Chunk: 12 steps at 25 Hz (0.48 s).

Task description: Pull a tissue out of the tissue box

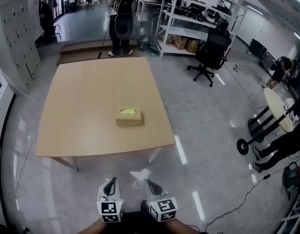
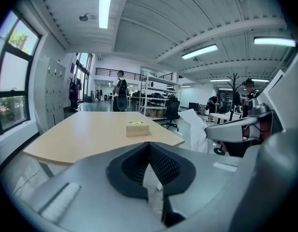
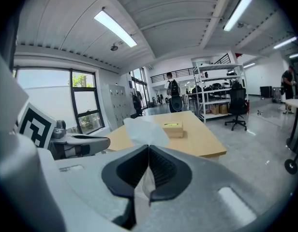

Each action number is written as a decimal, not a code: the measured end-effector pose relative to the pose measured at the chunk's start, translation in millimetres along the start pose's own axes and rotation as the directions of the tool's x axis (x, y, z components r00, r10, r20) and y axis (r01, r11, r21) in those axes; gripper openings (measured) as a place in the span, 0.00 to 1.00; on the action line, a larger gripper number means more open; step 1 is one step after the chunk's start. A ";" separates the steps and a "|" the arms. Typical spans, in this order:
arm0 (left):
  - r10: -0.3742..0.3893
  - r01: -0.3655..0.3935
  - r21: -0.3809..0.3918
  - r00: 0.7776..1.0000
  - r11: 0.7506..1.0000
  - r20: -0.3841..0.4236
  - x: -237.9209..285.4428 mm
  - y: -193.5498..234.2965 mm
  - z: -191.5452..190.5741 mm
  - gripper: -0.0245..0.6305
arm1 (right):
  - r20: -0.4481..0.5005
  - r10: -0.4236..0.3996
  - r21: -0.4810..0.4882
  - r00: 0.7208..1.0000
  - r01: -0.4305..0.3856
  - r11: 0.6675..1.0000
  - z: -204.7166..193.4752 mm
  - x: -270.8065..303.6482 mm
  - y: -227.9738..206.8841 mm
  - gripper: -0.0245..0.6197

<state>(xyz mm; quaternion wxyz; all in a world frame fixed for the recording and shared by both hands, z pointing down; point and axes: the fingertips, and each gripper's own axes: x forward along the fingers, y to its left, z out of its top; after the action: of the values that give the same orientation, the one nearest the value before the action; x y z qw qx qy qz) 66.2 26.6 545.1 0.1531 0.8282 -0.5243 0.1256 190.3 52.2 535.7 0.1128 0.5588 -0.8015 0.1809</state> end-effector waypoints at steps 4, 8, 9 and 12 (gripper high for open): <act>-0.019 0.019 0.012 0.999 1.000 -0.031 -2.6 -16.3 -13.1 0.07 | -0.011 0.001 0.002 1.000 -0.001 1.000 -8.6 -10.3 -6.5 0.03; -0.025 0.025 0.010 0.999 1.000 -0.040 -0.6 -21.4 -14.4 0.07 | -0.015 -0.009 -0.011 1.000 0.009 1.000 -11.0 -14.3 -9.8 0.03; -0.032 0.033 0.008 0.999 0.999 -0.042 0.4 -23.6 -17.1 0.07 | -0.016 -0.015 -0.014 1.000 0.014 1.000 -11.7 -15.6 -10.6 0.03; -0.049 0.049 0.010 0.998 0.999 -0.035 2.7 -27.6 -13.3 0.07 | -0.015 -0.031 -0.008 0.999 0.031 0.999 -10.9 -17.6 -12.9 0.03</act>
<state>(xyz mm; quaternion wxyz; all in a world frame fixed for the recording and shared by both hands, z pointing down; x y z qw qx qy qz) 91.7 40.6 555.0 0.1607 0.8392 -0.5005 0.1390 208.4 67.8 540.9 0.1237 0.5691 -0.7927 0.1801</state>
